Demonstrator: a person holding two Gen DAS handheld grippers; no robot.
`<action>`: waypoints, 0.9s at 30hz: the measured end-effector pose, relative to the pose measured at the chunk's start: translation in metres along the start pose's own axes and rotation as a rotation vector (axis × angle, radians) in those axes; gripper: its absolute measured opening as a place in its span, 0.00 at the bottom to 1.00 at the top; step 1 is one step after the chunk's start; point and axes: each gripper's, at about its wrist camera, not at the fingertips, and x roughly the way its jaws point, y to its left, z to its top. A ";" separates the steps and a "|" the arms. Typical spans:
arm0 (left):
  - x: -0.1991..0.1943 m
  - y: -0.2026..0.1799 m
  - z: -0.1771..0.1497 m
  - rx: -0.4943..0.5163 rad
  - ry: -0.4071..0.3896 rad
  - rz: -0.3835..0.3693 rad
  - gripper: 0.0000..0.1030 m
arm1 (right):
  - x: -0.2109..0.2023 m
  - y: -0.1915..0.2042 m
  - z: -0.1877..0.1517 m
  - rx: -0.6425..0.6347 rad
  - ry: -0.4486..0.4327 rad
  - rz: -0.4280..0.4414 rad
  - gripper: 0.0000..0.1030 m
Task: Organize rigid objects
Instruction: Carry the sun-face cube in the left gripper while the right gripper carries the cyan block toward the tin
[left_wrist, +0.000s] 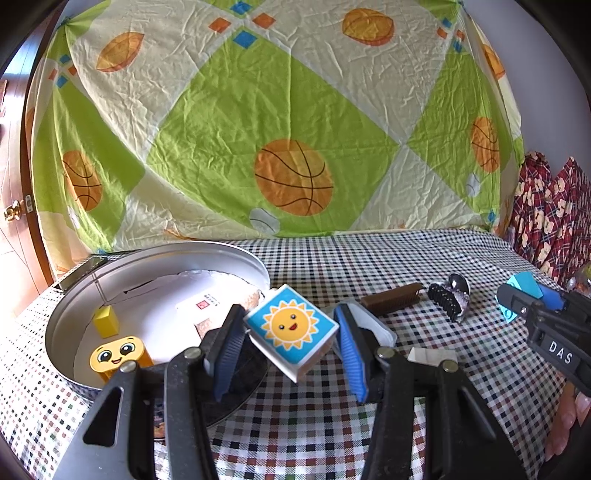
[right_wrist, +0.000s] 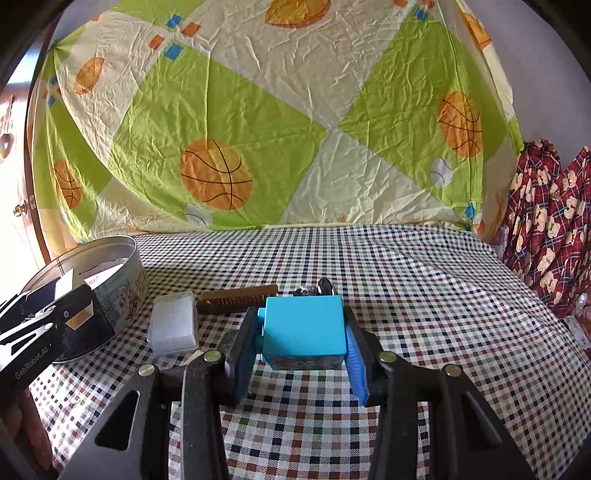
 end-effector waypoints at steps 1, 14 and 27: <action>-0.001 0.000 0.000 -0.001 -0.003 0.001 0.48 | -0.001 0.001 0.000 -0.001 -0.005 0.000 0.44; -0.009 0.004 -0.001 -0.015 -0.054 0.014 0.48 | -0.008 0.003 0.000 0.006 -0.047 -0.002 0.44; -0.015 0.007 -0.001 -0.035 -0.082 0.014 0.48 | -0.015 0.004 0.000 0.014 -0.083 0.002 0.44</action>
